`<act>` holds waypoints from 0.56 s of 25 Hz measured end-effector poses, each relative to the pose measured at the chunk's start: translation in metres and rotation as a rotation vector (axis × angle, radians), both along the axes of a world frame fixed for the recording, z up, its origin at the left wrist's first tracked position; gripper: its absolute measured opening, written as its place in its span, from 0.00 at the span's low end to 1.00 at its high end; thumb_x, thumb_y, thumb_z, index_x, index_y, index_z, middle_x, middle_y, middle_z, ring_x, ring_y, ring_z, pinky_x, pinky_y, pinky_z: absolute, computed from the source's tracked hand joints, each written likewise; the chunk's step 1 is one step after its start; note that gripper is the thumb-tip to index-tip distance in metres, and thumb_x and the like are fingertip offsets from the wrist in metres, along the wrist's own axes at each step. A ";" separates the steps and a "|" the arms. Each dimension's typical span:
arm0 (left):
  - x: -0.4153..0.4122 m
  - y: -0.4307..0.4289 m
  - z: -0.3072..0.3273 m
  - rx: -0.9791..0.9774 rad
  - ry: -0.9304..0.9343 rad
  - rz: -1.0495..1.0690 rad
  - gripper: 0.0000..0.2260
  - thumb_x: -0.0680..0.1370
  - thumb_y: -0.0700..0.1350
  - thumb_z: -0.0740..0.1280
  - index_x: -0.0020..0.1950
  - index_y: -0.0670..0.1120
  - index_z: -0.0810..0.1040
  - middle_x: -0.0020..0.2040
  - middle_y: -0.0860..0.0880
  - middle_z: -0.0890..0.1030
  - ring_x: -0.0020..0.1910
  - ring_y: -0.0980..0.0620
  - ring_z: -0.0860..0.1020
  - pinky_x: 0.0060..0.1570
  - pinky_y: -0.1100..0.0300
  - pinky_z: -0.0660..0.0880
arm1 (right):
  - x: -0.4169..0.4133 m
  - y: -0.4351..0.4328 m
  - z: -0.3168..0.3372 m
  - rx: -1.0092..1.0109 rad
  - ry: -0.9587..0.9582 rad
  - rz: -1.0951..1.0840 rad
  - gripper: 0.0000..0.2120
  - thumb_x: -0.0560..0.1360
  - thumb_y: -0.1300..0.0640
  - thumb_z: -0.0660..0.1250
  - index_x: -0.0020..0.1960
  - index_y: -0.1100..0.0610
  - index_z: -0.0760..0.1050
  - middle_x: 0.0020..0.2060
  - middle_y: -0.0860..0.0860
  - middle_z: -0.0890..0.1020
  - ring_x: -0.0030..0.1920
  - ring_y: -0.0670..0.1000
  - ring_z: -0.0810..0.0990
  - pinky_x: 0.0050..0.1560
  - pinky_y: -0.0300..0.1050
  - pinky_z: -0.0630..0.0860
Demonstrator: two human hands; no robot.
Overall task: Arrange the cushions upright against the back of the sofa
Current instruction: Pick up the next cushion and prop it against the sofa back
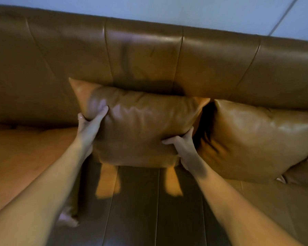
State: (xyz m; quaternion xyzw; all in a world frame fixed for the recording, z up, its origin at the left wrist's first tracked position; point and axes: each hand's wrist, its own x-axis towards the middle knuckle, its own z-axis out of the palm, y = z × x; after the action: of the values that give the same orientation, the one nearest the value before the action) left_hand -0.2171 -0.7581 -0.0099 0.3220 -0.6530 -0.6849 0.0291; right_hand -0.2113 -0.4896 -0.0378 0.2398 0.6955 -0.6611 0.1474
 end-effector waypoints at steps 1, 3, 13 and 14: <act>0.000 0.000 -0.003 0.017 -0.033 -0.001 0.44 0.69 0.62 0.75 0.77 0.52 0.54 0.62 0.51 0.73 0.60 0.49 0.73 0.64 0.43 0.71 | -0.001 -0.003 -0.001 0.008 -0.033 0.025 0.59 0.57 0.58 0.80 0.78 0.43 0.49 0.71 0.53 0.68 0.70 0.61 0.68 0.69 0.65 0.69; -0.002 0.000 -0.013 0.064 -0.066 -0.007 0.45 0.70 0.62 0.74 0.78 0.53 0.51 0.61 0.52 0.71 0.58 0.48 0.72 0.63 0.39 0.71 | -0.002 -0.007 -0.005 0.021 -0.073 0.059 0.61 0.55 0.56 0.80 0.78 0.41 0.48 0.72 0.53 0.67 0.71 0.62 0.68 0.69 0.66 0.68; -0.013 -0.003 -0.015 0.028 -0.137 -0.035 0.60 0.61 0.71 0.74 0.80 0.53 0.41 0.78 0.46 0.62 0.75 0.40 0.64 0.69 0.32 0.61 | -0.021 -0.006 -0.019 0.135 -0.081 0.053 0.58 0.62 0.57 0.82 0.78 0.43 0.46 0.74 0.53 0.66 0.73 0.63 0.65 0.70 0.68 0.66; -0.014 -0.003 -0.015 0.001 -0.153 -0.043 0.62 0.59 0.73 0.73 0.80 0.53 0.40 0.78 0.46 0.61 0.75 0.40 0.63 0.70 0.33 0.61 | -0.023 -0.005 -0.020 0.165 -0.090 0.070 0.59 0.62 0.56 0.82 0.78 0.44 0.45 0.75 0.54 0.65 0.74 0.63 0.64 0.71 0.66 0.65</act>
State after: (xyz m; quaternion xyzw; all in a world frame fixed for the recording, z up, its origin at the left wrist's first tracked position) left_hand -0.2311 -0.7607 -0.0246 0.3592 -0.6596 -0.6593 -0.0358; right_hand -0.2343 -0.4946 -0.0575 0.2559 0.7483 -0.5846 0.1813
